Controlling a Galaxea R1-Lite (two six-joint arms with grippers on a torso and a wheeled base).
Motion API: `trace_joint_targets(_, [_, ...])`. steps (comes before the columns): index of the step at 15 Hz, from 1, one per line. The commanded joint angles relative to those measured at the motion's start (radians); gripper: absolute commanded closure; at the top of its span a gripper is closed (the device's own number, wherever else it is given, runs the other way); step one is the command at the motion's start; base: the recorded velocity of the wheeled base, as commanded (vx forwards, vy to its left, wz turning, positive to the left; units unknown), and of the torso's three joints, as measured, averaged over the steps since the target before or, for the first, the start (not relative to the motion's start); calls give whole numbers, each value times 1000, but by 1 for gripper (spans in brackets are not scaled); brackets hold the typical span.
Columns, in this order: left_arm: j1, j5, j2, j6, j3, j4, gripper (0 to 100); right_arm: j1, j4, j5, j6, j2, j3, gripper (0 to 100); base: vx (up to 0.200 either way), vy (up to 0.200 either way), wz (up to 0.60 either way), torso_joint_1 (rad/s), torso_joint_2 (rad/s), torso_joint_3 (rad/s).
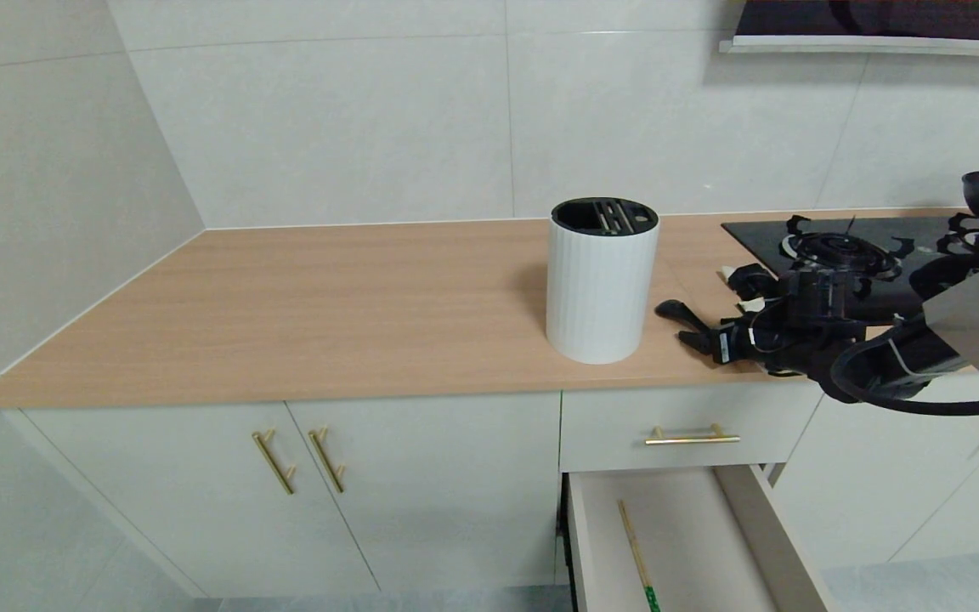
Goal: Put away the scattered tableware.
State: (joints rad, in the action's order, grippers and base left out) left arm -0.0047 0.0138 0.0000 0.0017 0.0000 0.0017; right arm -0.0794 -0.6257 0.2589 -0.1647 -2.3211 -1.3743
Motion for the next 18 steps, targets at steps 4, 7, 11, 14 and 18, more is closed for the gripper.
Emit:
trace_joint_targets(4, [0, 0, 0, 0, 0, 0, 0, 0, -2, -6, 1, -8, -9, 100, 0, 0, 0, 0, 0, 0])
trace_joint_targets(7, [0, 0, 0, 0, 0, 0, 0, 0, -2, -6, 1, 0, -6, 100, 0, 0, 0, 0, 0, 0])
trace_joint_targets(11, [0, 0, 0, 0, 0, 0, 0, -2, 6, -33, 5, 40, -2, 100, 0, 0, 0, 0, 0, 0])
trace_joint_targets(14, [0, 0, 0, 0, 0, 0, 0, -10, 110, -110, 50, 140, 24, 100, 0, 0, 0, 0, 0, 0])
trace_joint_targets(18, [0, 0, 0, 0, 0, 0, 0, -45, 136, -224, 151, 312, 185, 100, 0, 0, 0, 0, 0, 0])
